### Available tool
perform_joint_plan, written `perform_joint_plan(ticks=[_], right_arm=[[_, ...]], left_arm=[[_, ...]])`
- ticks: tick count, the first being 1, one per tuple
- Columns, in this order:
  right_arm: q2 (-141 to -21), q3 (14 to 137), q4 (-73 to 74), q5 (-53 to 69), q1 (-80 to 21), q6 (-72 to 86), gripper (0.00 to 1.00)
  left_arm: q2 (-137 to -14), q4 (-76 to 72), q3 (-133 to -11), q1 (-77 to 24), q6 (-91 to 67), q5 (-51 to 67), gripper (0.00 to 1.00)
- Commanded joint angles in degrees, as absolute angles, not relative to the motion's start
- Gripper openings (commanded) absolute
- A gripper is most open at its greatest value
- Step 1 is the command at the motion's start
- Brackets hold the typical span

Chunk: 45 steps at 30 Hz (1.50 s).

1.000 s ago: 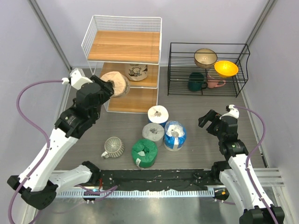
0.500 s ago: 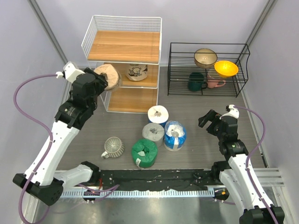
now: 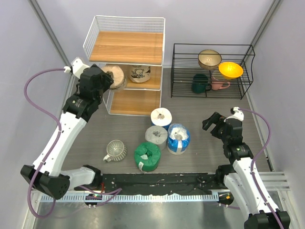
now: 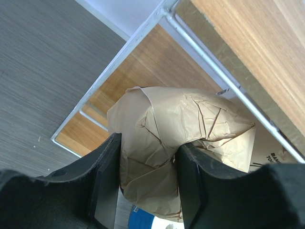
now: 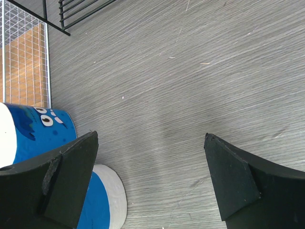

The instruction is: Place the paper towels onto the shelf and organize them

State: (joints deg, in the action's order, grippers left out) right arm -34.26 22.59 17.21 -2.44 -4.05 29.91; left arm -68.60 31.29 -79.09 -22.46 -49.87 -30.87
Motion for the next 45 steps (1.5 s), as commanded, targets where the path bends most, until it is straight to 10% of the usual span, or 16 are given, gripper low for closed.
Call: perform_joint_plan(ticks=[1,45], right_arm=[[-34.45,22.94,15.03,-2.64,-4.31,29.88,0.99],[-34.54,23.55,15.47,-2.81,-4.22,29.62,0.99]], left_arm=[[-69.08,25.40,-83.40,-21.10,-48.96,-29.71,0.49],[-76.11,15.56,-82.71,-20.13,-48.60,-30.41,0.49]])
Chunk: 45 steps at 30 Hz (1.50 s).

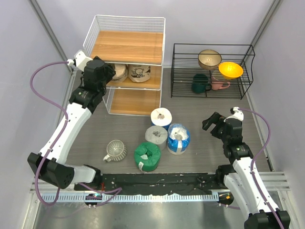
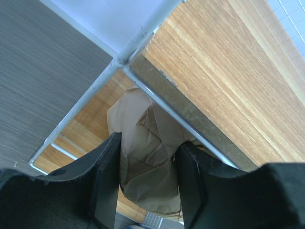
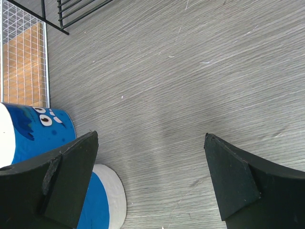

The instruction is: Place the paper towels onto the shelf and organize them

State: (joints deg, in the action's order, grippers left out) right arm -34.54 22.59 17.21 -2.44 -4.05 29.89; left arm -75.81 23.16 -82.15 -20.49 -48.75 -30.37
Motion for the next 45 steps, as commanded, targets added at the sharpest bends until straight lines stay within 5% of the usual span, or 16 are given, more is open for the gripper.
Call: perform_joint_plan(ticks=[1,45], right_arm=[[-34.45,23.55,15.47,-2.81,-4.22,29.62,0.99],[-34.19,23.47,15.73,-2.90,-4.22,29.71,0.99]], left_arm=[[-76.20,15.38,-82.53,-20.13,-48.69,-30.24,0.50],[-73.30,15.64,-79.98,-20.04,-51.94,-27.60,0.49]])
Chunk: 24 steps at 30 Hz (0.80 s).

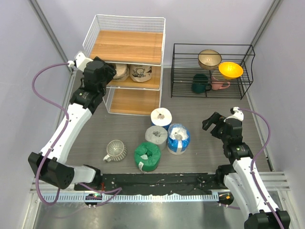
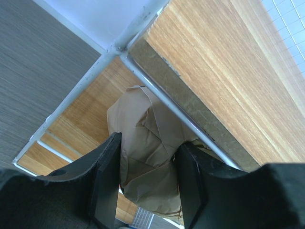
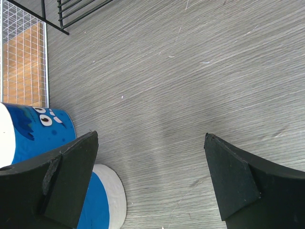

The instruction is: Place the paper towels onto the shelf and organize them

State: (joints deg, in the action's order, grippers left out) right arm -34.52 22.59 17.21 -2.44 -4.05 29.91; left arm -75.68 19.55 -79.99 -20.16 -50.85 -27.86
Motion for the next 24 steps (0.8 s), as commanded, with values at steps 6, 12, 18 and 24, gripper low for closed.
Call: perform_joint_plan(ticks=[6,12,18,24], right_arm=[[-34.28,23.29,15.56,-2.90,-4.22,29.88,0.99],[-33.93,23.29,15.64,-2.72,-4.31,30.06,0.99],[-34.01,23.20,15.64,-2.64,-4.22,29.97,0.99],[-34.01,23.20,15.64,-2.64,-4.22,30.06,0.99]], left_arm=[[-72.33,16.79,-79.89,-20.13,-51.50,-28.21,0.49],[-72.95,16.96,-79.89,-20.04,-51.86,-27.60,0.50],[-72.86,17.58,-79.72,-20.13,-51.94,-27.51,0.56],[-72.86,17.93,-79.10,-20.13,-51.86,-27.51,0.64]])
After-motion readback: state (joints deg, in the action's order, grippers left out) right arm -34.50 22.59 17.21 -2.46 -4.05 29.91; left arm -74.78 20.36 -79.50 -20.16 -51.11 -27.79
